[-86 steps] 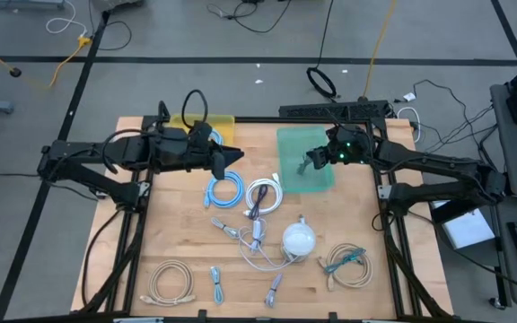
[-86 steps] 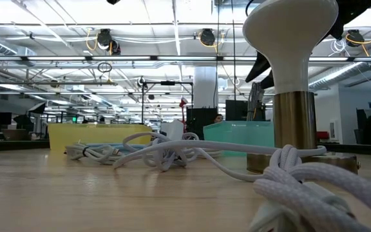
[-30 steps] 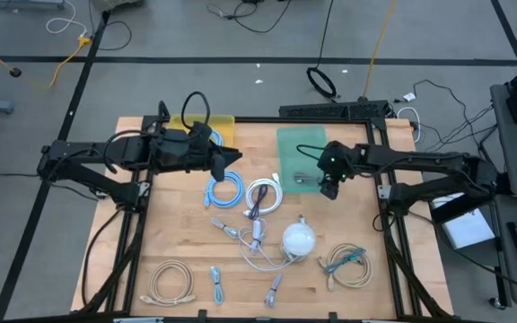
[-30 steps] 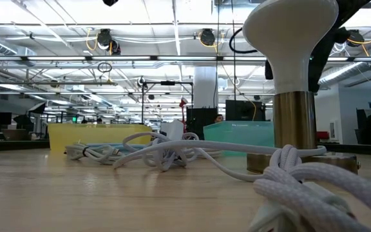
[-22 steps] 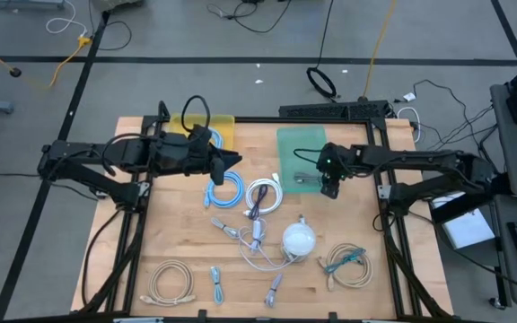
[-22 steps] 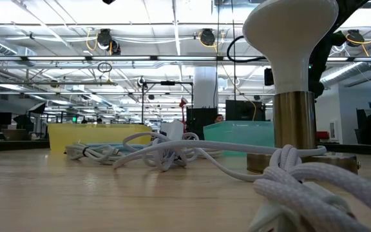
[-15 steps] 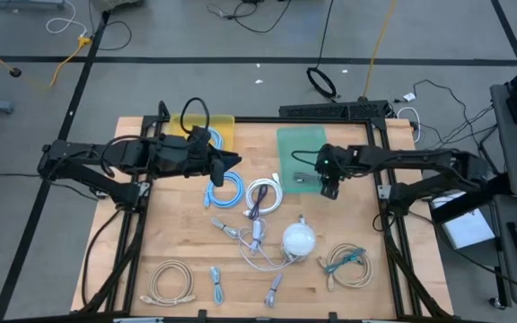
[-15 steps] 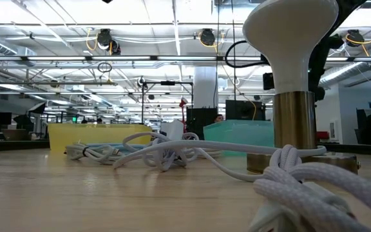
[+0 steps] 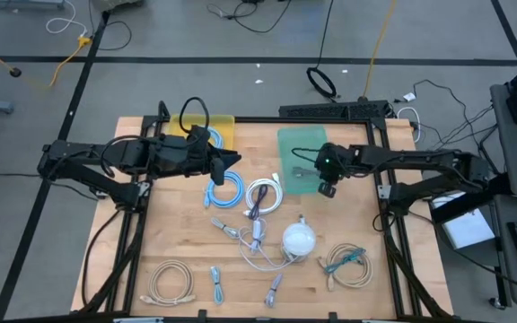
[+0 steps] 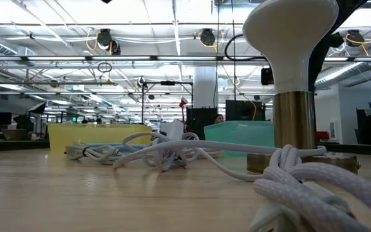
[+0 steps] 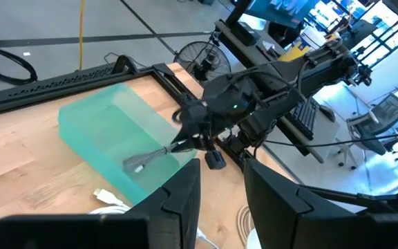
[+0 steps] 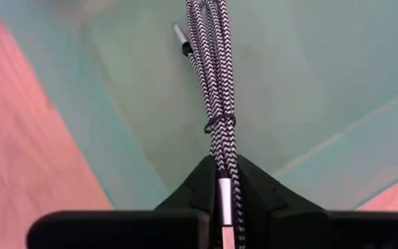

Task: Pick & Place USB Port
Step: Put the white and black charger cable into the green bin

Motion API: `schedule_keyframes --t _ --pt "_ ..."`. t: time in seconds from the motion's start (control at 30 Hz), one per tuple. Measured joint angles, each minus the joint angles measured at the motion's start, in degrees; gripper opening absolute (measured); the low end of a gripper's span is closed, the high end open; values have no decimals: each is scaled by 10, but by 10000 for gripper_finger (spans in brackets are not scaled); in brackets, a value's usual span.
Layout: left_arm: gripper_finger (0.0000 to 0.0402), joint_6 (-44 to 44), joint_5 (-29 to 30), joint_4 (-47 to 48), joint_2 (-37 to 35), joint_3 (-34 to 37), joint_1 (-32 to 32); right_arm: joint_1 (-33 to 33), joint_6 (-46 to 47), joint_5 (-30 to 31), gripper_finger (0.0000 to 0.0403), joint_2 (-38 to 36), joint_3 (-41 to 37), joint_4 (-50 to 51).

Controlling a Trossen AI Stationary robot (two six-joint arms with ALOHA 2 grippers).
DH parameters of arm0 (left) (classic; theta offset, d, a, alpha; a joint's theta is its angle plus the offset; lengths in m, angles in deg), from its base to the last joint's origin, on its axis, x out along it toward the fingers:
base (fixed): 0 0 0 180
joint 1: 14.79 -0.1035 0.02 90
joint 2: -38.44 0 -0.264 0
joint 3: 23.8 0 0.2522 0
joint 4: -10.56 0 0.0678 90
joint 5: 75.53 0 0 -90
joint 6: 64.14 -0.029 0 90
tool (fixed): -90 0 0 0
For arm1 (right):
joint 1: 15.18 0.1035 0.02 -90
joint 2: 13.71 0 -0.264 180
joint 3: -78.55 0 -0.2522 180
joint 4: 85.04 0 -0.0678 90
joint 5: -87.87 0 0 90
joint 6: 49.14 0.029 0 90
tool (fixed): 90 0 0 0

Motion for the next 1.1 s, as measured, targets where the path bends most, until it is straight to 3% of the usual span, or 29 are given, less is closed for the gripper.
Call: schedule_keyframes --t 0.27,0.43,0.73,0.87,1.0,1.1 --pt "115 0 5 0 9 0 0 6 309 93 21 -14 0 -30" --pt "115 -1 -1 -3 22 1 -6 19 424 136 21 -6 -1 -157" --pt "115 1 -16 -11 33 0 -3 34 462 85 21 60 -2 -179" --pt "115 0 -16 -8 36 0 1 49 434 27 22 83 -2 -246" --pt "115 1 -15 -8 35 0 1 53 385 -37 73 93 -1 -318" --pt "115 1 -15 -8 35 0 2 53 385 -48 117 92 -1 -330"
